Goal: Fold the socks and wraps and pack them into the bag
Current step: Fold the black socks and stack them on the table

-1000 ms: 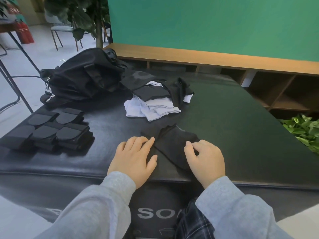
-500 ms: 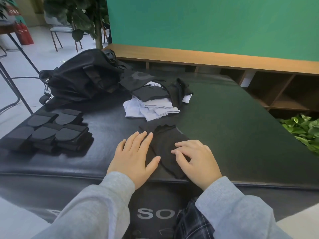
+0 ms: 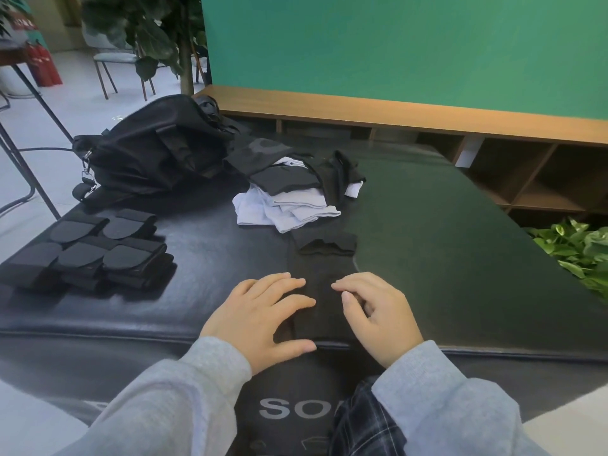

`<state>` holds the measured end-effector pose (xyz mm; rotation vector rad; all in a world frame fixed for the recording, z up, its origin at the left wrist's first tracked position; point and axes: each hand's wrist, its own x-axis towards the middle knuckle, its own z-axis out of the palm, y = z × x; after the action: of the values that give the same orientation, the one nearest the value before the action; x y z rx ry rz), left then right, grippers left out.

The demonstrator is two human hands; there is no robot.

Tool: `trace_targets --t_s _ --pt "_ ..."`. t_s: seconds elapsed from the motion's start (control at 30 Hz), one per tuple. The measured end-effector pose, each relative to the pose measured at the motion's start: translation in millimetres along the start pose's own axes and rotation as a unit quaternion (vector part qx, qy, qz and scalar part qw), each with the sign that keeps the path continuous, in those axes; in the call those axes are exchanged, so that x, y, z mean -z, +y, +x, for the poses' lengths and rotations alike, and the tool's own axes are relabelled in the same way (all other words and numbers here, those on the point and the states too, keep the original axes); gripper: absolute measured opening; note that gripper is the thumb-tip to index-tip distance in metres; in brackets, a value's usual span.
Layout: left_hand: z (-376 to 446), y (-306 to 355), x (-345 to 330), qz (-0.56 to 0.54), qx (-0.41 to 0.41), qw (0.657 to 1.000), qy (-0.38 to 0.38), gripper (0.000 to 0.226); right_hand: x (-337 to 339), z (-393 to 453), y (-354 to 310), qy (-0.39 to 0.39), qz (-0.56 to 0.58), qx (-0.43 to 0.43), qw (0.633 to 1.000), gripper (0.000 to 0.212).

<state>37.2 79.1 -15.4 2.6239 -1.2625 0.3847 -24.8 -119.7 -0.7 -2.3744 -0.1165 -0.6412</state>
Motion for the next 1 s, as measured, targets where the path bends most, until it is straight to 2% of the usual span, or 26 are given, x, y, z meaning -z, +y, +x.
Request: trace_targets --t_s 0.1,0.2,0.33,0.4,0.47,0.63,0.7,0.77,1.0 --pt "-1 -1 0 -0.042 0.000 0.999 0.034 0.038 1 -4 2 -0.025 -0.013 0.058 0.998 0.032" --pt "-3 -2 -1 -0.066 0.004 0.996 0.057 0.034 1 -10 8 -0.078 -0.033 0.093 0.992 0.038" --pt "-4 -4 -2 -0.134 0.039 0.986 0.090 0.058 1 -13 12 -0.082 -0.068 0.096 0.990 0.039" --pt "-3 -5 0 -0.168 0.082 0.979 0.076 0.068 2 -12 12 -0.062 -0.059 0.075 0.993 0.036" --pt "-3 -5 3 -0.191 0.126 0.972 0.048 0.068 3 -10 10 -0.047 -0.060 0.035 0.996 0.029" --pt "0 -1 10 -0.222 0.187 0.957 0.016 0.048 7 -7 3 -0.049 -0.052 -0.043 0.997 0.006" --pt "2 1 12 -0.232 0.205 0.951 0.017 0.036 9 -6 1 -0.036 -0.043 -0.063 0.996 0.021" --pt "5 2 14 -0.233 0.231 0.944 0.022 0.026 9 -3 0 -0.022 -0.033 -0.101 0.994 0.027" --pt "18 8 6 -0.236 0.298 0.922 0.069 0.016 3 7 -1 0.024 -0.010 -0.205 0.978 0.012"
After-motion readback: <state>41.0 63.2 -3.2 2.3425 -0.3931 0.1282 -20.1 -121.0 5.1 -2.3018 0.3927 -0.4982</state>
